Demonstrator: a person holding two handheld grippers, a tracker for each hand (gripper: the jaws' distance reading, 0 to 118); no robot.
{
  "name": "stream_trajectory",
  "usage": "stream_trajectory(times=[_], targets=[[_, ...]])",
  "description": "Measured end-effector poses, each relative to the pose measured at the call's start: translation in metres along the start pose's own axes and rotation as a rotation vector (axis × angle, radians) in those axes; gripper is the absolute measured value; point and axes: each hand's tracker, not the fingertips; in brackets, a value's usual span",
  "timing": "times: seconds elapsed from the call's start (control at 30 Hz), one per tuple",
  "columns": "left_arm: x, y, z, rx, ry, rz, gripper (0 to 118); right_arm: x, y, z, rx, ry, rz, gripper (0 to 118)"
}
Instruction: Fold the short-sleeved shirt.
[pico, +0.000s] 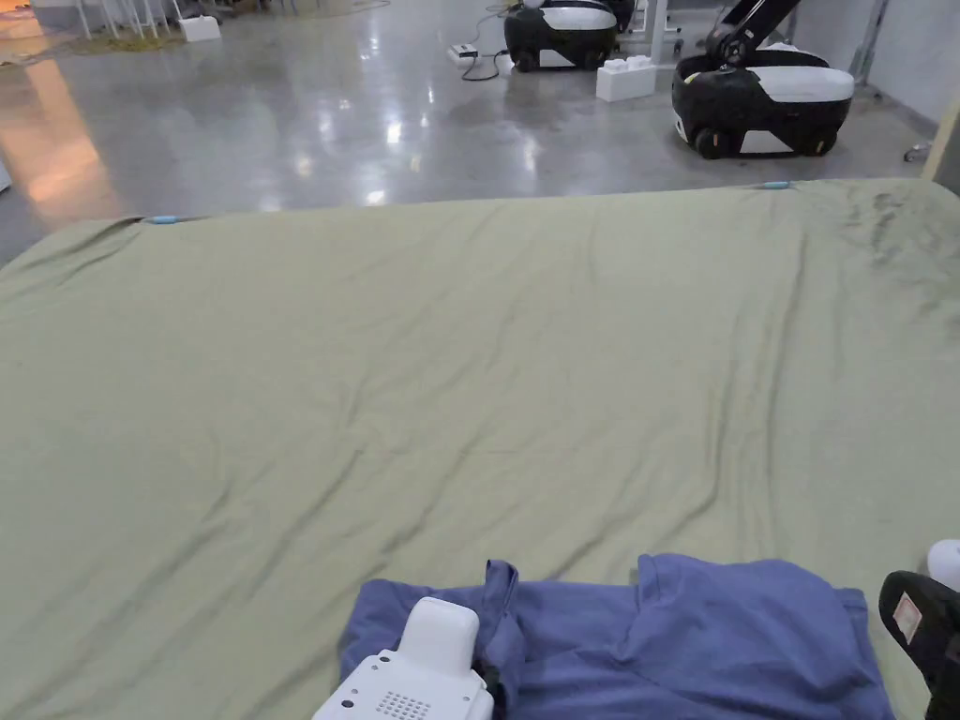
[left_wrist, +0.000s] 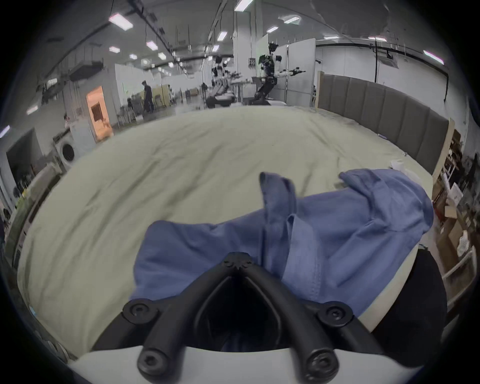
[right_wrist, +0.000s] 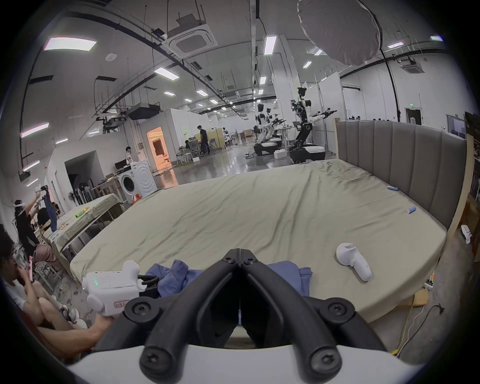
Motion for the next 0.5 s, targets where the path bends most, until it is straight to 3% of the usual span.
stream_trajectory(times=[0.13,0.3,0.4,0.5], targets=[[0.051,0.017,-0.011,-0.003,-0.164,-0.036,0,0.006,-0.006,-0.006,-0.030,-0.010,-0.015,2],[0.072,0.024,-0.040,-0.078,-0.197,0.062,0,0.016,-0.012,-0.002,-0.035,-0.014,-0.043,2],[0.030,0.042,-0.005,0.018,-0.311,0.252,0,0.015,-0.010,-0.001,-0.036,-0.010,-0.037,2],[-0.040,0.072,0.061,0.181,-0.282,0.352,0,0.012,-0.007,-0.007,-0.027,0.007,-0.028,2]])
